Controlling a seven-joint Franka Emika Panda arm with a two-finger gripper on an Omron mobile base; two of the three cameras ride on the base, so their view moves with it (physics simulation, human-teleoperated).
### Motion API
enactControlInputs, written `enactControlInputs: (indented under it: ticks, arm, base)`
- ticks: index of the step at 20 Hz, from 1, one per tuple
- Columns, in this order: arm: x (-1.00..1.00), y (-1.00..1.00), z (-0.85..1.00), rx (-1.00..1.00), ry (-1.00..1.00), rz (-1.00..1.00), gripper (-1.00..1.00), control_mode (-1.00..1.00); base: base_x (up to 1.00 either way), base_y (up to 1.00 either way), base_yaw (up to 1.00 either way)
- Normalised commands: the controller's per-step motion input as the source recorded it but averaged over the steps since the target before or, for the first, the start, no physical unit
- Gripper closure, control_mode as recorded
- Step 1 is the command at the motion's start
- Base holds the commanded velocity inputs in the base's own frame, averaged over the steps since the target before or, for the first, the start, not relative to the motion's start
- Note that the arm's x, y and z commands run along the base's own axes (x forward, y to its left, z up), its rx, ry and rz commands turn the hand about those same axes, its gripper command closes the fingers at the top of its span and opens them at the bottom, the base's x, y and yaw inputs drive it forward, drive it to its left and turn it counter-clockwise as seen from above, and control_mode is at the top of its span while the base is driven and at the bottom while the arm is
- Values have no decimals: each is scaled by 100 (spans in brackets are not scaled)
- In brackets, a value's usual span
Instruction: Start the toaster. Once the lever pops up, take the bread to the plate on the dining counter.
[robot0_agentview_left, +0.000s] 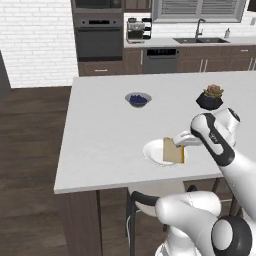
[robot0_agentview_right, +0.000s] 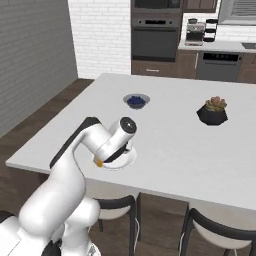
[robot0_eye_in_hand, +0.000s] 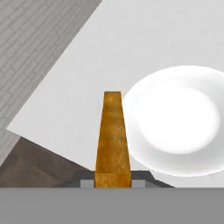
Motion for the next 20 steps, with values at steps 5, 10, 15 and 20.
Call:
enactControlInputs:
  ticks: [5, 10, 15, 20]
  arm:
    - [67, 0, -23, 2, 0, 0, 100, -100]
    - [57, 0, -16, 1, 0, 0, 100, -100]
    - [31, 0, -33, 0, 0, 0, 100, -100]
    - [17, 0, -32, 0, 0, 0, -100, -100]
  base:
    - [0, 0, 0]
    - [0, 0, 0]
    - [0, 0, 0]
    - [0, 0, 0]
